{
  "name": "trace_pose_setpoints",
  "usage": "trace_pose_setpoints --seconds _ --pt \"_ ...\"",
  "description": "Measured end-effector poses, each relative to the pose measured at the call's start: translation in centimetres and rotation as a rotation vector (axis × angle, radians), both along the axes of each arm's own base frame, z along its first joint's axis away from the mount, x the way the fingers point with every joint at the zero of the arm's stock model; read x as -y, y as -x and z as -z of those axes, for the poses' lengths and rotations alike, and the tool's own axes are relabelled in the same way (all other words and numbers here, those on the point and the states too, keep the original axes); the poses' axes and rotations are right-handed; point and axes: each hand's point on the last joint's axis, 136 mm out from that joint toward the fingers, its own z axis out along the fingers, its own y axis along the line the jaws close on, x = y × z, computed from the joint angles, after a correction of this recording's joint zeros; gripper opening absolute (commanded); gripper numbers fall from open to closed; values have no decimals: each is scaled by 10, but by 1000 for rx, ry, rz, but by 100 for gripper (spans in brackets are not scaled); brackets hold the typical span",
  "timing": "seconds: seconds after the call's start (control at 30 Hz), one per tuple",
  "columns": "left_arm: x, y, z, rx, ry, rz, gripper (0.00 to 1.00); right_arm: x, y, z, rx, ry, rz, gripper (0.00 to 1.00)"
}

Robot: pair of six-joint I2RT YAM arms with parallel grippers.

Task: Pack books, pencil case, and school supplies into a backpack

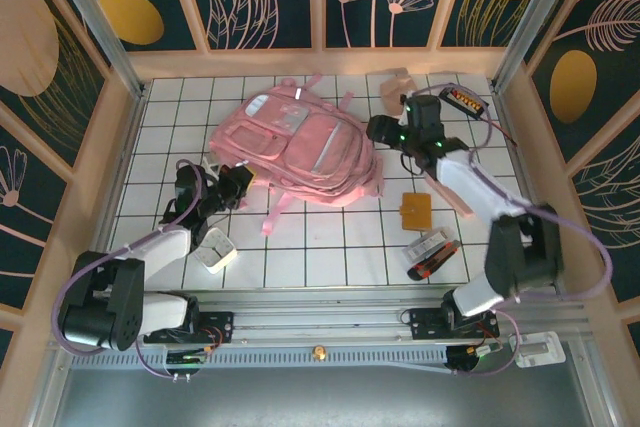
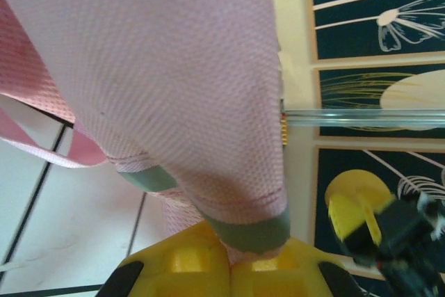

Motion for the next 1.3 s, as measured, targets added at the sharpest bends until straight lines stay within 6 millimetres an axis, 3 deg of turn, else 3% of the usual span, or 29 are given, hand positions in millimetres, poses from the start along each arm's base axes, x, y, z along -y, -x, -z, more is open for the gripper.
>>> trace_pose_setpoints --seconds 0.1,0.17,0.27,0.33,0.4,0.53,0.9,1.03,1.3 --pt "6 1 -3 -2 11 -7 0 -31 56 -33 70 -80 -96 71" --pt "12 3 -3 -9 15 -6 0 -72 102 -33 66 -150 -229 70" --pt "20 5 -4 -13 22 0 0 -124 161 3 -21 -184 -392 68" --pt "24 5 -7 -10 27 2 0 -144 188 36 -101 -164 -454 66" --pt "24 5 -11 -4 30 -3 0 -156 202 62 -157 -144 -479 65" --pt "24 6 -24 18 46 -12 0 -179 201 73 -161 -176 -499 64" --pt "26 7 -37 31 66 -15 0 -247 172 44 -68 -334 -579 71" --pt "26 8 -36 24 65 -18 0 -255 163 34 -44 -373 -585 72" --pt "28 7 -42 31 69 -13 0 -251 148 34 -48 -393 -556 72"
